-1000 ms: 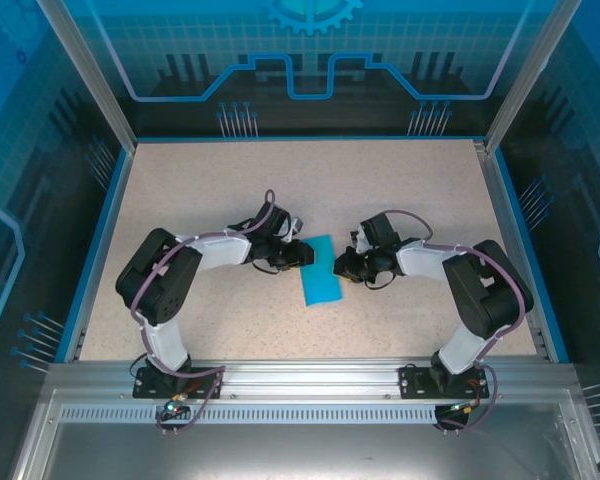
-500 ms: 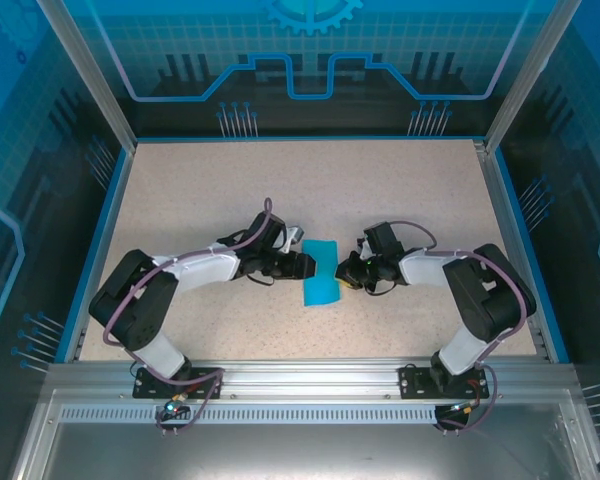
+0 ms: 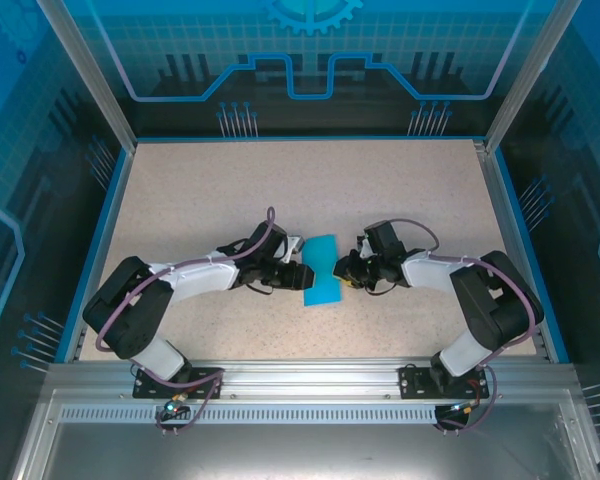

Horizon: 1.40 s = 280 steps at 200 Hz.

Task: Fold a paper plane with a square sheet of paper (pick it up from the middle)
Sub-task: Third fold the triangle at the center of the table.

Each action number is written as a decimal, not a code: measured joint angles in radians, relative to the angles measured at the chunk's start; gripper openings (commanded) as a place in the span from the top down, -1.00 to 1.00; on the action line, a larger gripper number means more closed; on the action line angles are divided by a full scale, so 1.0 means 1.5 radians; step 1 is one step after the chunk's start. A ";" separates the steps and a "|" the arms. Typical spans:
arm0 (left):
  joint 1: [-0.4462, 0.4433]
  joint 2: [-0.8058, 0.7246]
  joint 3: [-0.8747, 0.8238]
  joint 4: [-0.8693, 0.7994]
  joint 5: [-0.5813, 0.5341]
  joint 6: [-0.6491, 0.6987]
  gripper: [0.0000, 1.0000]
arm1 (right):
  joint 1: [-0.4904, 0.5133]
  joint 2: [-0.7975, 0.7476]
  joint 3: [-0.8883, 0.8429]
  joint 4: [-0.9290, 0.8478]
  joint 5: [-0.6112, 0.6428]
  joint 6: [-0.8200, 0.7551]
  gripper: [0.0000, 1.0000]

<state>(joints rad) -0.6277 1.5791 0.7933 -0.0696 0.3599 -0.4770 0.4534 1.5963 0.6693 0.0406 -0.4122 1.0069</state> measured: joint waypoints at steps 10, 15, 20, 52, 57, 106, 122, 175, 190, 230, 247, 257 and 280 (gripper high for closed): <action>-0.003 0.000 0.000 0.002 -0.001 -0.002 -0.03 | 0.000 0.005 0.010 -0.004 -0.001 -0.009 0.72; -0.005 0.000 0.000 0.003 -0.001 -0.002 -0.05 | 0.000 0.008 0.014 -0.005 -0.003 -0.012 0.72; -0.007 0.000 0.000 0.003 -0.003 -0.002 -0.05 | 0.000 0.011 0.018 -0.005 -0.006 -0.014 0.72; -0.020 0.006 0.004 -0.001 -0.004 0.004 -0.05 | 0.000 0.017 0.026 -0.006 -0.010 -0.017 0.65; -0.020 0.009 0.007 -0.002 -0.005 0.004 -0.04 | 0.000 0.018 0.026 -0.007 -0.010 -0.018 0.63; -0.023 0.049 0.035 -0.003 -0.011 0.004 0.11 | 0.000 0.023 0.026 -0.005 -0.030 -0.028 0.61; -0.024 0.053 0.036 -0.004 -0.017 0.003 0.12 | 0.000 0.029 0.026 -0.002 -0.038 -0.031 0.63; -0.024 0.053 0.036 0.001 -0.023 -0.002 0.13 | 0.000 0.037 0.026 0.006 -0.052 -0.031 0.48; -0.024 0.052 0.035 0.001 -0.023 -0.004 0.13 | 0.000 0.037 0.026 0.009 -0.054 -0.031 0.45; -0.024 0.047 0.035 0.001 -0.034 -0.012 0.12 | 0.000 0.020 0.026 0.008 -0.057 -0.034 0.37; -0.024 0.044 0.035 0.005 -0.036 -0.014 0.12 | 0.000 0.014 0.026 0.008 -0.058 -0.039 0.37; -0.024 0.043 0.035 0.008 -0.038 -0.014 0.12 | 0.000 0.013 0.026 0.008 -0.058 -0.040 0.37; -0.024 0.042 0.035 0.013 -0.038 -0.014 0.12 | 0.000 0.013 0.026 0.003 -0.058 -0.044 0.36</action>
<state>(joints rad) -0.6632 1.6428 0.8459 -0.0502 0.3023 -0.4980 0.4534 1.6157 0.7090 0.0452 -0.4988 0.9409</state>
